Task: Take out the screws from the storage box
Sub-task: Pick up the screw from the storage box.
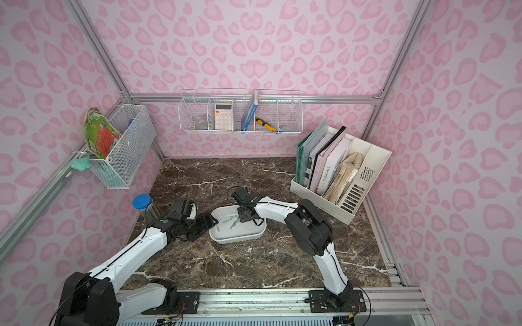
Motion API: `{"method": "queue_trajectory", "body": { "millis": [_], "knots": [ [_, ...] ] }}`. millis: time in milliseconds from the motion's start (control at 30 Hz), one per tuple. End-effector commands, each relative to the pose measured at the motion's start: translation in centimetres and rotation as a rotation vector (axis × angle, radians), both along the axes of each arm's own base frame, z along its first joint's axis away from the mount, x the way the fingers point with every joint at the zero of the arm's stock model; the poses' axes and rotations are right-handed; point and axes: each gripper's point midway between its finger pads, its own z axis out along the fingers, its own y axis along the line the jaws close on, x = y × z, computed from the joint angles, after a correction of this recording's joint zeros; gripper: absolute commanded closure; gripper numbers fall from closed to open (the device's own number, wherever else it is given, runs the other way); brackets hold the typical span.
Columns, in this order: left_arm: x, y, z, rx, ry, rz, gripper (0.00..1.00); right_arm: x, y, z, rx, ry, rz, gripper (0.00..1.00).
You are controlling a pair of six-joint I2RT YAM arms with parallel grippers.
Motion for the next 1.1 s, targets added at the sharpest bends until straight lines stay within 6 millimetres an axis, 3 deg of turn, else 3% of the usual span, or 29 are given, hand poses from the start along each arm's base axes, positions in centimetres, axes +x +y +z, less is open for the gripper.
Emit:
{"method": "queue_trajectory", "body": {
  "millis": [0,167,333,700,900,1067],
  "knots": [
    [-0.3,0.2,-0.3,0.015,0.014,-0.004,0.20,-0.9,-0.2,-1.0,-0.024,0.046,0.025,0.89],
    [-0.4,0.2,-0.4,0.013,0.016,-0.002,0.19,-1.8,-0.8,-2.2,-0.069,0.083,0.023,0.86],
    [-0.3,0.1,-0.5,0.013,0.015,-0.006,0.19,-2.1,-0.9,-2.1,-0.069,0.085,0.017,0.98],
    [-0.5,0.1,-0.5,0.014,0.017,-0.006,0.19,-1.0,1.4,2.9,0.047,-0.001,0.027,1.00],
    [-0.5,0.1,-0.5,0.017,0.018,-0.009,0.19,-0.9,1.2,4.0,0.066,-0.027,0.013,1.00],
    [-0.5,0.4,-0.5,0.033,0.021,-0.007,0.19,-0.6,0.0,6.2,0.075,-0.076,-0.015,1.00]
  ]
}}
